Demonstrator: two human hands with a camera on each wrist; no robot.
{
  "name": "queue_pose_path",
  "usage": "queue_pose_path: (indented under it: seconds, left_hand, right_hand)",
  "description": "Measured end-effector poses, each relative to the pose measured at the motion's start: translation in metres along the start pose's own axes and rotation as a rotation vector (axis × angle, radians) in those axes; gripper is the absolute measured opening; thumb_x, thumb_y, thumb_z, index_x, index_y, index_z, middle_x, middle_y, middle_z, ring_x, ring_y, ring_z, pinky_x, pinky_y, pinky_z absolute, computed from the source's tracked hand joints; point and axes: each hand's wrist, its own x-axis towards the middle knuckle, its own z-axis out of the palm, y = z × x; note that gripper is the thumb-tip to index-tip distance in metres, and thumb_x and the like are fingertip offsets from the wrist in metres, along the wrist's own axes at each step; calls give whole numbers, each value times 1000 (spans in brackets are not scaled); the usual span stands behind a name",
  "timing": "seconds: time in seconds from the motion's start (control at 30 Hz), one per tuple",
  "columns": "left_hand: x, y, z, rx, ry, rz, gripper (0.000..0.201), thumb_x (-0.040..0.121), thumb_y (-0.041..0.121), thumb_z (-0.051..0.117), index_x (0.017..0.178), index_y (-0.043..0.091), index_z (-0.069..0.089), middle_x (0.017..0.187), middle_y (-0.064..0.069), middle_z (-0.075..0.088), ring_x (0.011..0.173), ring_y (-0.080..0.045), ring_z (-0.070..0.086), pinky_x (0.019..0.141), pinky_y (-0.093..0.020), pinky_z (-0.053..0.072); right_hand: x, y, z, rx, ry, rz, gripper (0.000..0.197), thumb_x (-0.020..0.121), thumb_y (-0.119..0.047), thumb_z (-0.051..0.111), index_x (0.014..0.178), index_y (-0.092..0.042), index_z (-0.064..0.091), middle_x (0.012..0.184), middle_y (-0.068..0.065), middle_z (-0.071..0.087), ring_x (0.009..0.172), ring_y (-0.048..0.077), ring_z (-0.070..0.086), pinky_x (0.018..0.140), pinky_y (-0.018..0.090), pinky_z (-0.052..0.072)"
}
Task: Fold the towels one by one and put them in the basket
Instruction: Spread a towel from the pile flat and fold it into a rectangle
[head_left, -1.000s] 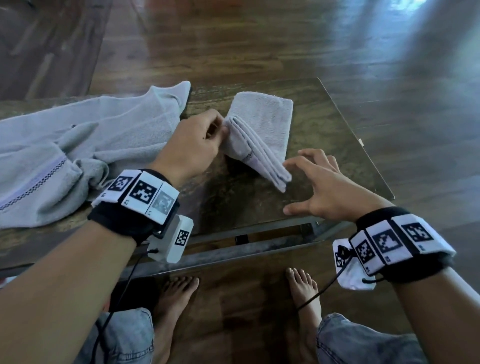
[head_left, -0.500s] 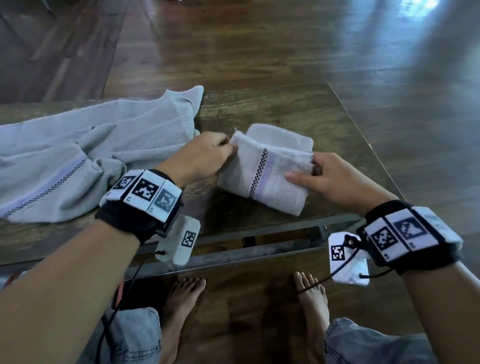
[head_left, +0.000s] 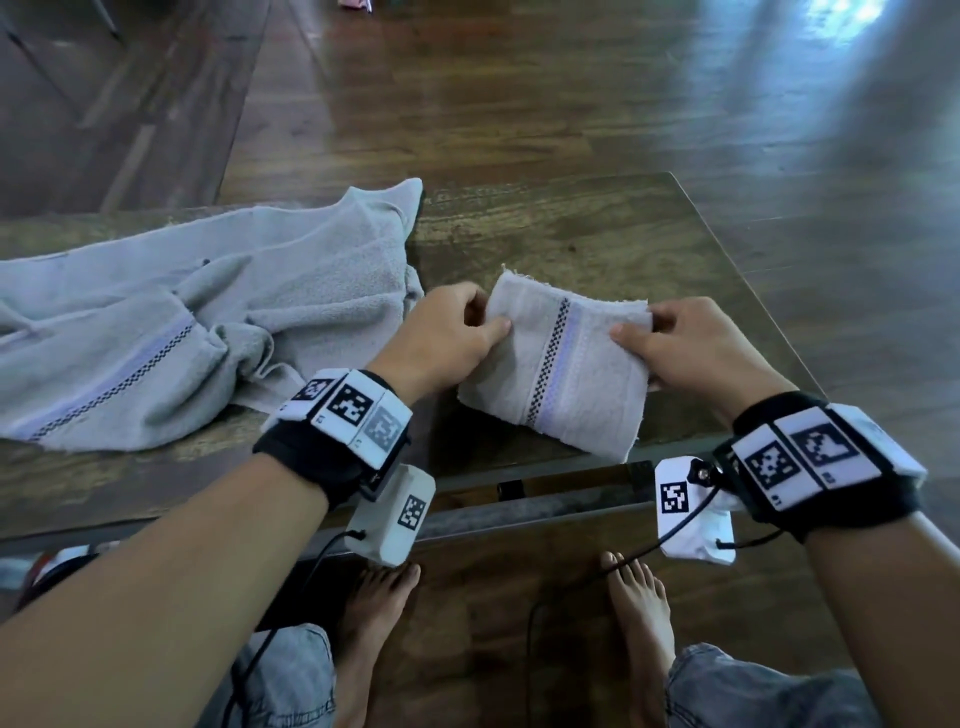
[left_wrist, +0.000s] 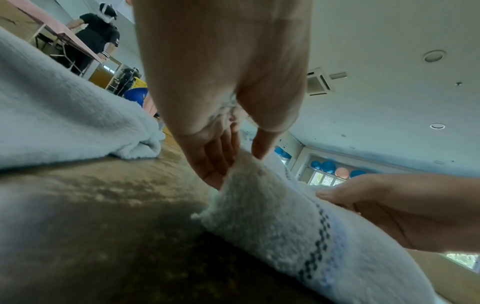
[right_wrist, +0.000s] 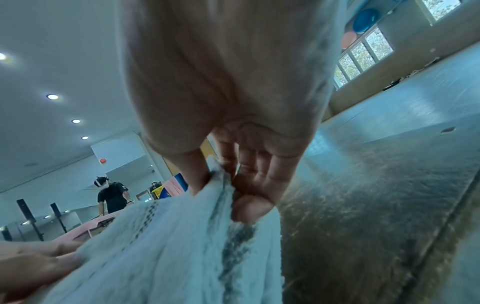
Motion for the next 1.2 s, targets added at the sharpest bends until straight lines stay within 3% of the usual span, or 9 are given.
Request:
queue_pose_path:
  seconds: [0.1, 0.2, 0.37, 0.6, 0.77, 0.9, 1.03, 1.13, 1.2]
  left_hand:
    - [6, 3, 13, -24, -21, -55, 28, 87, 25, 64, 113, 16, 62, 104, 2, 68, 96, -14, 64, 86, -31, 54]
    - [11, 1, 20, 4, -44, -90, 36, 83, 20, 65, 118, 19, 56, 102, 2, 65, 96, -17, 64, 81, -29, 52]
    - [16, 6, 28, -92, 107, 8, 37, 87, 7, 59, 120, 21, 51, 108, 1, 61, 98, -11, 59, 80, -20, 49]
    - [23, 5, 32, -34, 21, -75, 59, 85, 24, 64, 139, 23, 41, 119, 1, 54, 103, -14, 55, 80, -23, 39]
    - [24, 5, 29, 4, 39, -75, 53, 80, 26, 66, 129, 24, 46, 103, 5, 57, 90, -9, 57, 64, -18, 39]
    - [24, 4, 22, 215, -58, -165, 32, 73, 40, 66, 95, 16, 63, 89, 1, 66, 81, -17, 63, 63, -34, 50]
    - [19, 3, 16, 238, 24, -91, 13, 76, 27, 71, 76, 14, 71, 73, 0, 67, 77, -21, 67, 68, -35, 55]
    - [18, 4, 10, 293, 255, 92, 11, 85, 21, 66, 95, 20, 66, 93, -3, 58, 84, -23, 59, 78, -37, 51]
    - [16, 5, 6, 233, 252, 94, 16, 86, 20, 66, 99, 17, 57, 93, -5, 58, 85, -24, 59, 77, -39, 51]
  right_hand:
    - [2, 5, -2, -25, 93, -2, 12, 94, -35, 67, 94, -24, 69, 96, -2, 74, 89, 16, 72, 85, 44, 61]
    - [1, 9, 0, -56, 46, 25, 10, 93, -32, 66, 93, -23, 67, 96, -1, 73, 92, 19, 71, 89, 47, 58]
    - [1, 7, 3, -6, 101, 38, 31, 96, -34, 58, 123, -18, 59, 103, 4, 72, 92, 22, 72, 86, 49, 59]
    - [4, 12, 5, -90, 218, 34, 27, 98, -34, 60, 121, -19, 59, 102, 8, 68, 83, 19, 70, 76, 41, 62]
    - [4, 13, 7, -245, 205, 83, 35, 100, -35, 54, 128, -15, 49, 127, 13, 56, 118, 29, 54, 98, 48, 51]
    - [1, 13, 9, -345, 130, 19, 43, 102, -32, 48, 142, -18, 41, 140, 11, 44, 125, 32, 49, 97, 42, 43]
    - [3, 14, 5, -431, 116, -24, 21, 98, -40, 51, 105, -21, 58, 114, 5, 59, 97, 24, 57, 78, 37, 43]
    - [2, 16, 5, -440, -9, -71, 42, 96, -55, 50, 80, -18, 62, 87, 4, 69, 73, 20, 64, 65, 36, 51]
    - [-1, 15, 11, -442, -113, -105, 56, 98, -59, 43, 75, -14, 66, 76, 1, 72, 68, 21, 68, 69, 39, 58]
